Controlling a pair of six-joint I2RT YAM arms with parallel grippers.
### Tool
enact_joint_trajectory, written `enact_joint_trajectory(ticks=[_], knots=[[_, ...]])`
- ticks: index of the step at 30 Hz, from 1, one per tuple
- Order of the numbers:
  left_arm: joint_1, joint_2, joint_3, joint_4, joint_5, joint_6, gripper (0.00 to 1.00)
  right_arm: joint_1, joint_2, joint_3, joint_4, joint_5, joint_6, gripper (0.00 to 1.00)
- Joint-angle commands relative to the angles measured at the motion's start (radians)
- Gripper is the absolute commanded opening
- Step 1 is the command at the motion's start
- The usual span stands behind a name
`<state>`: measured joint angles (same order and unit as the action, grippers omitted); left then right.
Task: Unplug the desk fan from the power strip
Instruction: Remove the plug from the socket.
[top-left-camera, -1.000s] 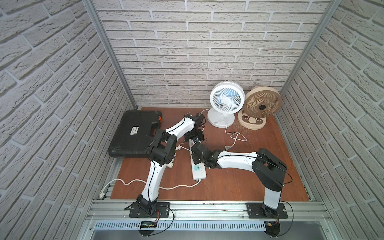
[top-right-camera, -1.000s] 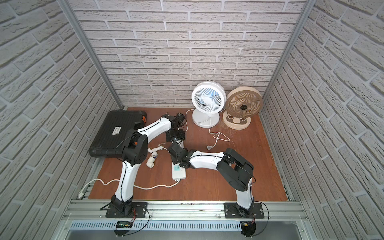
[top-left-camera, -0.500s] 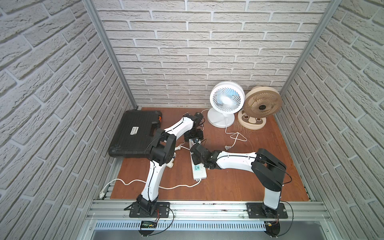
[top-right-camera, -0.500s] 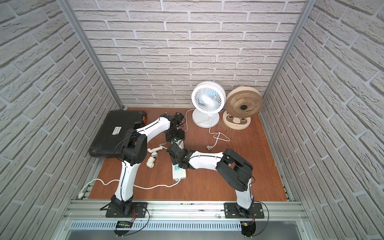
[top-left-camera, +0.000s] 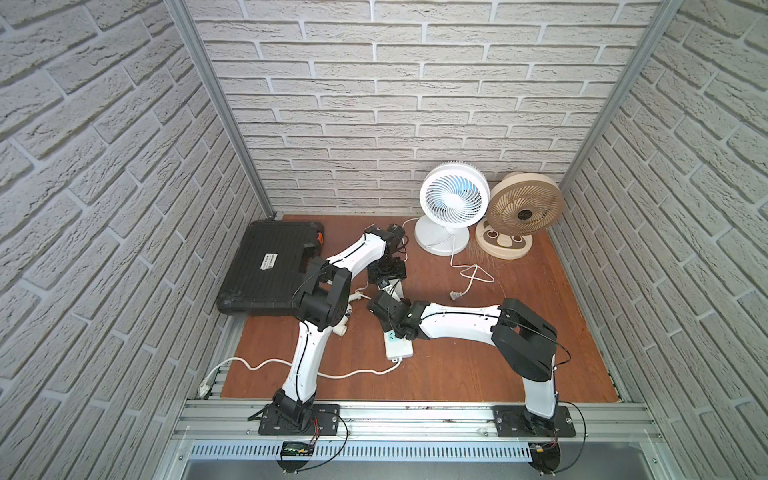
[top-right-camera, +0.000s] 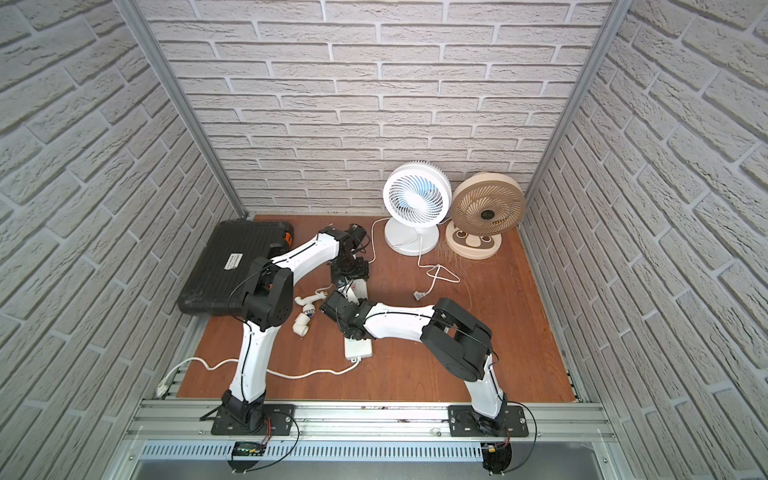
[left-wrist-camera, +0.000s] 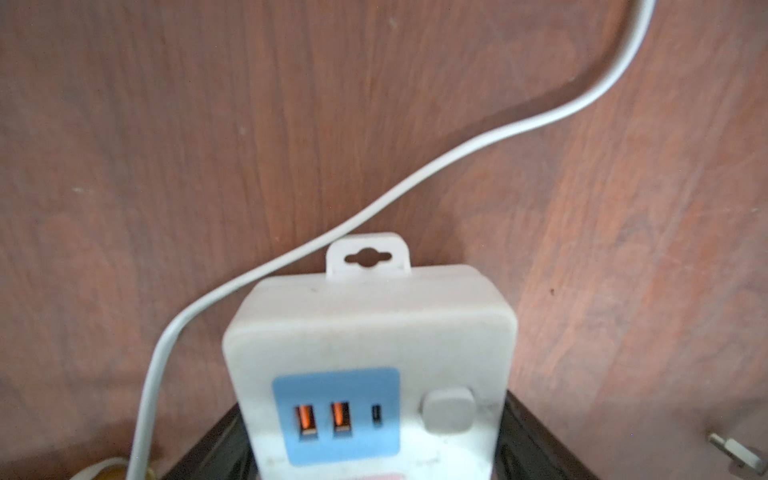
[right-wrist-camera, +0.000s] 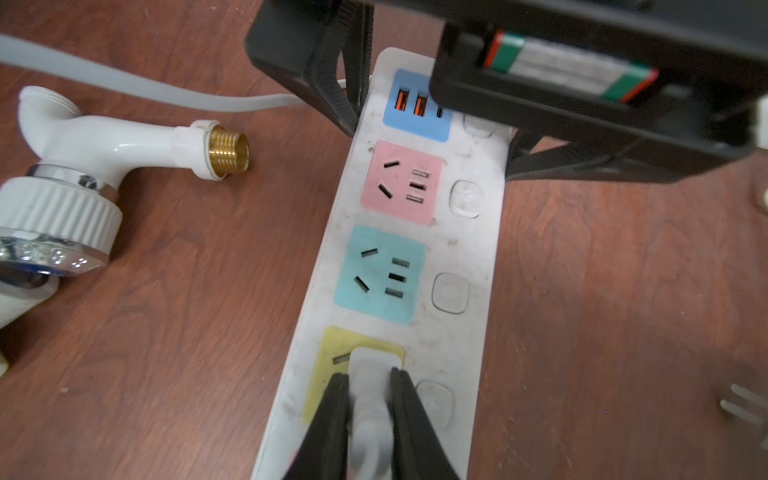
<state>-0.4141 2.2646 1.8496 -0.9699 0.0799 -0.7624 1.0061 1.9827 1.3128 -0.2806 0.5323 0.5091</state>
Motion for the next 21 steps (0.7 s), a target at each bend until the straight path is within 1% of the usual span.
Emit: enact_joint_trajectory(ticks=[1, 8, 12, 18, 21], knots=[[0.005, 0.137, -0.091, -0.132, 0.074, -0.035, 0.0, 0.009, 0.016, 0.025, 0.029, 0.024, -0.01, 0.03], [0.006, 0.13, -0.099, -0.127, 0.072, -0.031, 0.0, 0.001, 0.002, 0.004, 0.044, 0.005, 0.02, 0.03], [0.005, 0.121, -0.106, -0.122, 0.072, -0.029, 0.0, -0.026, -0.045, -0.043, 0.088, -0.061, 0.06, 0.03], [0.005, 0.116, -0.115, -0.115, 0.073, -0.026, 0.0, -0.089, -0.093, -0.119, 0.149, -0.194, 0.151, 0.03], [0.004, 0.113, -0.116, -0.113, 0.072, -0.025, 0.0, -0.109, -0.107, -0.137, 0.162, -0.232, 0.181, 0.03]])
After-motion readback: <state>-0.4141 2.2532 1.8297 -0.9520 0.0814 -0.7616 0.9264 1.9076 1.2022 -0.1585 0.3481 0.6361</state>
